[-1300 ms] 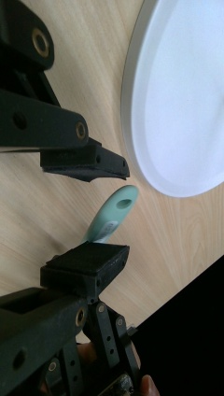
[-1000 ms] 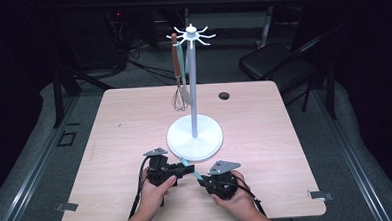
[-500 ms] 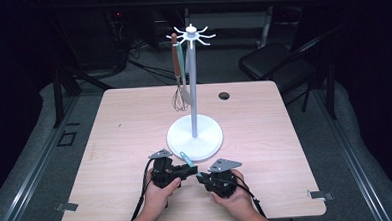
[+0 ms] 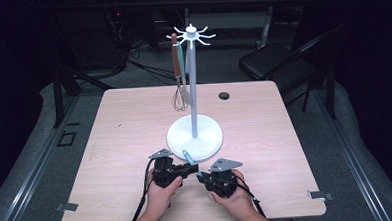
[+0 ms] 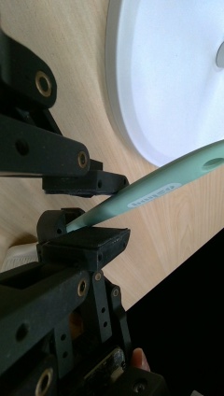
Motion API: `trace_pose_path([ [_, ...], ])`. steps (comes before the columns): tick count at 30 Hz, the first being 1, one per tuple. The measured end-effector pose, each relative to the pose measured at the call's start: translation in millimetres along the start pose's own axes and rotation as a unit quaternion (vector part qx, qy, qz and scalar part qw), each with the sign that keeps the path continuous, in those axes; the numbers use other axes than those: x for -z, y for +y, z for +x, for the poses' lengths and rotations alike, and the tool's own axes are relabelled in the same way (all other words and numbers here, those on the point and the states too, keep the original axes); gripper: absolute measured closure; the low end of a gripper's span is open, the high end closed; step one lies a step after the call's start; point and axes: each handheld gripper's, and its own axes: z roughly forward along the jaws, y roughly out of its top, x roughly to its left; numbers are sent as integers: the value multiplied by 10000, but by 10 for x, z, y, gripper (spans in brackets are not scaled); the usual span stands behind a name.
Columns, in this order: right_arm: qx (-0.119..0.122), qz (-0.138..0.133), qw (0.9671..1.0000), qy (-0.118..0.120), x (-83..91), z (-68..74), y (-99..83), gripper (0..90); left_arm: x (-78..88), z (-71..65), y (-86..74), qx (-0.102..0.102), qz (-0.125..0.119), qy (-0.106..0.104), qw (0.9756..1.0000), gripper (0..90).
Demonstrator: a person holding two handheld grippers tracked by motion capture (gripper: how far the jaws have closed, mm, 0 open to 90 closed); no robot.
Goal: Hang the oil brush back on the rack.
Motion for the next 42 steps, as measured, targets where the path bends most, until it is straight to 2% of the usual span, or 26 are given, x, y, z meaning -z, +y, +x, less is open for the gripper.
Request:
trace_pose_path([
  [5,-30,20,10000,3,0,-4,0,815,-18,-13,1,-20,-12,48,10000,727],
  [9,-21,16,10000,-9,10,-9,1,809,-28,-11,-2,-58,-57,-14,10000,738],
  [12,46,-35,10000,51,48,-21,5,758,-45,-17,5,-30,-81,-36,10000,746],
  [18,172,-78,9994,293,315,-99,39,713,-53,-37,33,-65,-52,-112,9999,759],
  [19,198,-97,9993,310,365,-122,43,710,-54,-47,37,-69,-54,-125,9999,762],
  [20,228,-118,9994,227,415,-147,48,710,-50,-57,44,-89,-39,-136,9999,765],
  [22,108,-252,9996,100,499,-228,65,710,-49,-84,55,-126,-37,-169,9998,773],
  [24,-163,-383,9991,-51,546,-336,78,706,-46,-115,68,-171,-45,-247,9995,784],
  [28,-482,-332,9979,-271,551,-523,35,704,-31,-196,101,-295,-29,-445,9986,815],
  [30,-538,-246,9977,-341,535,-580,9,704,-24,-236,116,-342,-23,-538,9980,828],
  [33,-661,-166,9969,-385,502,-638,-14,705,-19,-303,131,-471,12,-546,9974,835],
  [35,-645,-133,9968,-449,493,-653,-20,704,-17,-334,138,-574,36,-540,9969,836],
  [42,-700,-27,9963,-505,467,-693,-51,706,-17,-360,159,-650,78,-563,9963,837],
])
